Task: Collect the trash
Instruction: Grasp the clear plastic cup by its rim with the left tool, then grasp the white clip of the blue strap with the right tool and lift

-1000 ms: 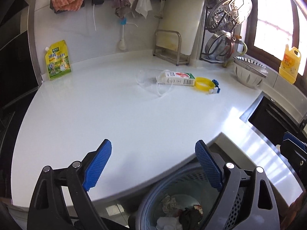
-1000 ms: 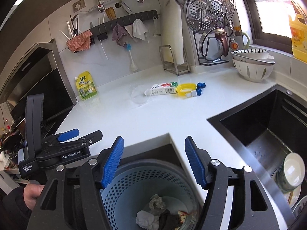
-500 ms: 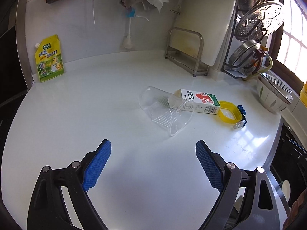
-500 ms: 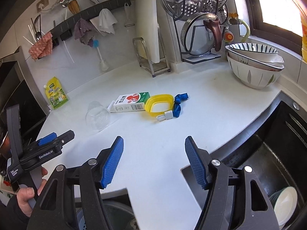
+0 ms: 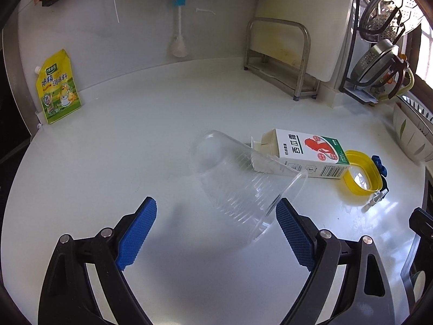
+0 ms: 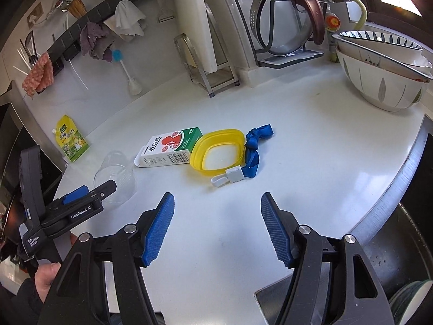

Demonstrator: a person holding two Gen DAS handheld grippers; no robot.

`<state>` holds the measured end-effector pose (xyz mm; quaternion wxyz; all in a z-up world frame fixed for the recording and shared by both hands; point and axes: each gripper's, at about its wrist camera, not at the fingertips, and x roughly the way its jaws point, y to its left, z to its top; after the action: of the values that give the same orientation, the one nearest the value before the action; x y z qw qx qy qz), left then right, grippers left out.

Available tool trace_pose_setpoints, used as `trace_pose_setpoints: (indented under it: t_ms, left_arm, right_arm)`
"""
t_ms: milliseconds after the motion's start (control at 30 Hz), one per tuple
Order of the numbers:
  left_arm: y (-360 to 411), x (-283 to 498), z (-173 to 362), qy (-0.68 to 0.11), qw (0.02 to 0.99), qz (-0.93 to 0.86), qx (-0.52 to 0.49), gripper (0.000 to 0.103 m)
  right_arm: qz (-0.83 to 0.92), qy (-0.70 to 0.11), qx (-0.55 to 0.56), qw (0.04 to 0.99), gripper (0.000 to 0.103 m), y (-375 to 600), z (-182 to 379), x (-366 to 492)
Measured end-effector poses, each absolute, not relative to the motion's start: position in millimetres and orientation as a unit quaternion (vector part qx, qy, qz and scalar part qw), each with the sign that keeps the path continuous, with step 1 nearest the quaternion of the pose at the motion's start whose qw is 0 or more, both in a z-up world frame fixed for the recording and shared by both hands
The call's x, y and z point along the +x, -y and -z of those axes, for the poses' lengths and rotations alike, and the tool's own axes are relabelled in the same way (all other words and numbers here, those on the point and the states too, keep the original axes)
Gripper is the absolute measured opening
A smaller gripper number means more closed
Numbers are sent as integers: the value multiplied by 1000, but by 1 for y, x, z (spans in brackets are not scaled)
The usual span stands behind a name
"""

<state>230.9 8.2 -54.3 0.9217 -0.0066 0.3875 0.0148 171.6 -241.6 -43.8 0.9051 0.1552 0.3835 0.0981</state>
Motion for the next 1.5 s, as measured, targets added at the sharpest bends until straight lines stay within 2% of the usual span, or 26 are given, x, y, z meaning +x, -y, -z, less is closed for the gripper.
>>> trace_pose_setpoints:
  t_ms: [167, 267, 400, 600, 667, 733, 1067, 1500]
  left_arm:
    - [-8, 241, 54, -383, 924, -15, -10, 85]
    - [-9, 246, 55, -382, 924, -15, -13, 76]
    - [-9, 253, 58, -392, 920, -5, -20, 59]
    - [-11, 259, 61, -399, 917, 6, -24, 26]
    - [-11, 259, 61, -401, 916, 11, -26, 20]
    - [-14, 258, 60, -395, 918, 11, -29, 9]
    - [-16, 253, 56, -381, 924, 9, -28, 5]
    - [-13, 251, 56, -375, 927, 8, -22, 5]
  right_arm:
    - [-86, -383, 161, 906, 64, 247, 47, 183]
    - [-77, -387, 158, 905, 64, 249, 51, 190]
    - [-71, -397, 147, 903, 64, 247, 56, 196]
    - [-65, -409, 119, 902, 64, 241, 61, 199]
    - [-63, -412, 110, 902, 64, 239, 62, 201]
    - [-63, -414, 100, 903, 64, 235, 63, 203]
    - [-64, -413, 88, 904, 64, 226, 61, 214]
    - [-58, -441, 62, 893, 64, 220, 70, 237]
